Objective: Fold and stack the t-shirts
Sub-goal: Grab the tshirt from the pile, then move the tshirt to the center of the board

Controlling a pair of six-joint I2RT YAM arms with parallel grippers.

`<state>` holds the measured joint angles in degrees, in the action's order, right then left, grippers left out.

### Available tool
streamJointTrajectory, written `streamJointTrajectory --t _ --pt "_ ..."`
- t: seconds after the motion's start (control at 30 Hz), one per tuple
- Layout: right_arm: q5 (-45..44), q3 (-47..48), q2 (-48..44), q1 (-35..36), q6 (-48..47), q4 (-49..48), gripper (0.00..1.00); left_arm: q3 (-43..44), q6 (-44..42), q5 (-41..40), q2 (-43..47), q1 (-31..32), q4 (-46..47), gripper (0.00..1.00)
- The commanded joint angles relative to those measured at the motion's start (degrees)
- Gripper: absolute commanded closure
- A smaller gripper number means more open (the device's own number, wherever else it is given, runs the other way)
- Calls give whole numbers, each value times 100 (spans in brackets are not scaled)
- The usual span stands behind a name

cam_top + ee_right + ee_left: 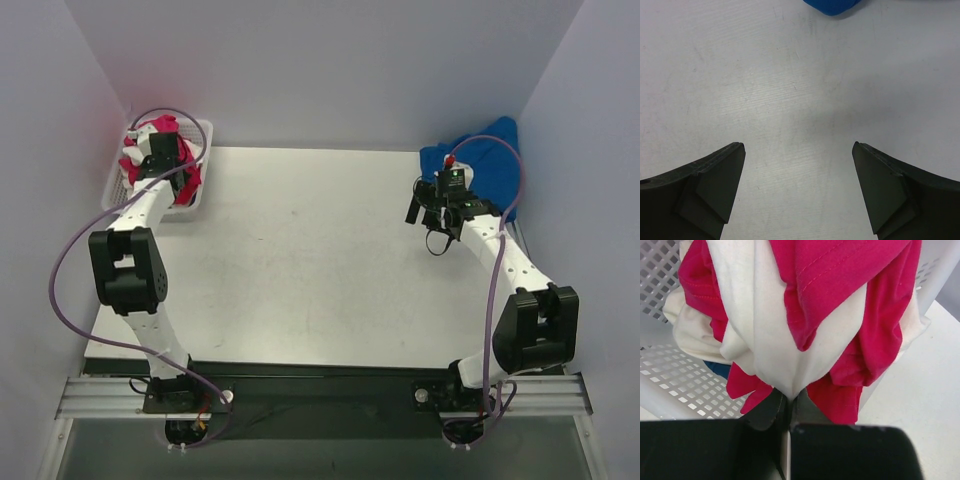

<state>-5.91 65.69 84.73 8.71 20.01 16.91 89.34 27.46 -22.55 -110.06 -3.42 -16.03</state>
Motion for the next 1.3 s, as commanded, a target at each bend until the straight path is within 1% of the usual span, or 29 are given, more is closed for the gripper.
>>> streamJointTrajectory --t 0.0,0.23,0.37,0.43,0.5,0.63,0.7,0.83,0.87,0.97,1.03,1.07,1.1,1.13,1.2,1.23,1.27 --pt "20 181 70 25 117 -12 6 286 13 -101 493 -27 223 100" --pt "134 198 123 61 205 -12 8 189 31 -92 1355 -27 171 100" --pt "178 198 70 70 214 -12 9 110 101 -188 1977 -27 328 100" --pt "187 207 27 87 214 -12 9 -134 128 -198 2355 -27 863 100" --pt "222 242 9 78 205 -3 9 -224 128 -154 2515 -36 1450 100" --pt "380 383 -9 78 187 14 9 380 66 4 2332 -36 1866 100" --pt "485 488 9 96 187 41 9 514 110 83 2235 -45 2270 100" --pt "538 550 0 122 196 76 9 1268 75 294 1665 -45 2649 100" --pt "547 533 -9 131 188 85 9 1618 58 347 1568 -45 2684 100" --pt "547 436 -35 149 205 76 9 1972 22 575 1242 -45 3070 100" --pt "547 375 -18 149 223 76 9 2437 31 742 971 -62 3352 100" --pt "547 357 -9 157 223 76 9 2665 48 795 856 -88 3352 100" --pt "547 348 0 157 231 76 9 3163 101 830 750 -89 3344 100" --pt "547 330 17 157 240 76 9 3377 119 909 575 -89 3335 100" --pt "732 313 35 166 258 76 9 3860 93 919 390 -97 3344 100" --pt "732 304 44 175 266 76 9 4341 66 884 189 -97 3309 100" --pt "749 304 61 175 275 76 9 4625 23 823 82 -97 3213 100"
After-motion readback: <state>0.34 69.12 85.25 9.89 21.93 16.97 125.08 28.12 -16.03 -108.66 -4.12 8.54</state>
